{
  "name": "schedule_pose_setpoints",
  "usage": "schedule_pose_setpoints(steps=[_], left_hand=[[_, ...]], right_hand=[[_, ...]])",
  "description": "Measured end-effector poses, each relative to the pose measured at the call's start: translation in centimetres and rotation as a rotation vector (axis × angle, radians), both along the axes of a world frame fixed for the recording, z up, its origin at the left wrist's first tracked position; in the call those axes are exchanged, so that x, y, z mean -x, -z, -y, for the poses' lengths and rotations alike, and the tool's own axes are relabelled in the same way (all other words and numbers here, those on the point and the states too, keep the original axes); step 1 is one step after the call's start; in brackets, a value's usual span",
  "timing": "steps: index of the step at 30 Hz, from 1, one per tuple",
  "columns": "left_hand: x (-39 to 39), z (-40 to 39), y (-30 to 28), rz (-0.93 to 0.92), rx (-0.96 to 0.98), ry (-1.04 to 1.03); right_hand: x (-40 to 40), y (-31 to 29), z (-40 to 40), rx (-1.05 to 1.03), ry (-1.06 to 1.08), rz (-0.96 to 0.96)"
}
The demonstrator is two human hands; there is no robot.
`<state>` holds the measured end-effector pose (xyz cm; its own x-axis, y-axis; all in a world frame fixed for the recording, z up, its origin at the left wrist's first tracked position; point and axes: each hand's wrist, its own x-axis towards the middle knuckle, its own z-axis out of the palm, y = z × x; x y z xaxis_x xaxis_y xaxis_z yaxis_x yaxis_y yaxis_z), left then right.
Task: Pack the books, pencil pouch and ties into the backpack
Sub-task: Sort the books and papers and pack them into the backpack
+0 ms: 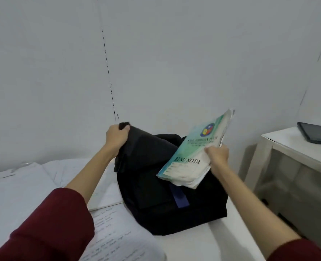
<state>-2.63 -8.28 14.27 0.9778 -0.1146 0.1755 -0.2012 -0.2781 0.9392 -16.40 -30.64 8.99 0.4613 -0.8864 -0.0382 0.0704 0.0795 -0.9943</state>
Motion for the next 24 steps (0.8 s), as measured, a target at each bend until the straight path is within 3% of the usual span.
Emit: schedule_pose_setpoints(steps=[3, 5, 9, 11, 13, 15, 18, 21, 24], left_hand=[[2.1, 1.5, -1.7, 0.319, -0.242, 0.098], [2.7, 2.4, -2.2, 0.412, -0.308, 0.164], [3.1, 3.2, -2.7, 0.424, -0.328, 0.236], [2.9, 3.0, -2.9, 0.396, -0.305, 0.231], [2.7, 2.6, -3.0, 0.378, -0.303, 0.234], [2.6, 2.3, -3.0, 0.367, -0.305, 0.241], [2.8, 2.2, -2.8, 0.381, -0.312, 0.245], [3.2, 2.2, -2.7, 0.412, -0.317, 0.267], [3.6, 2.4, -2.6, 0.443, -0.339, 0.29]], right_hand=[[-1.2, 3.7, -3.4, -0.072, 0.201, -0.016], [-2.1, 5.6, -5.7, -0.211, 0.183, -0.001], [-4.2, 8.5, -9.8, -0.463, -0.191, -0.05], [-4.4, 9.0, -10.8, -0.523, -0.463, -0.168], [-4.0, 8.4, -11.1, -0.471, -0.735, -0.288], [-3.2, 7.4, -10.4, -0.293, -0.872, -0.363], [-2.0, 5.8, -7.1, 0.022, -0.728, -0.404], [-0.7, 5.8, -1.8, 0.419, -0.331, -0.531], [0.7, 7.4, 2.1, 0.413, -0.057, -0.643]])
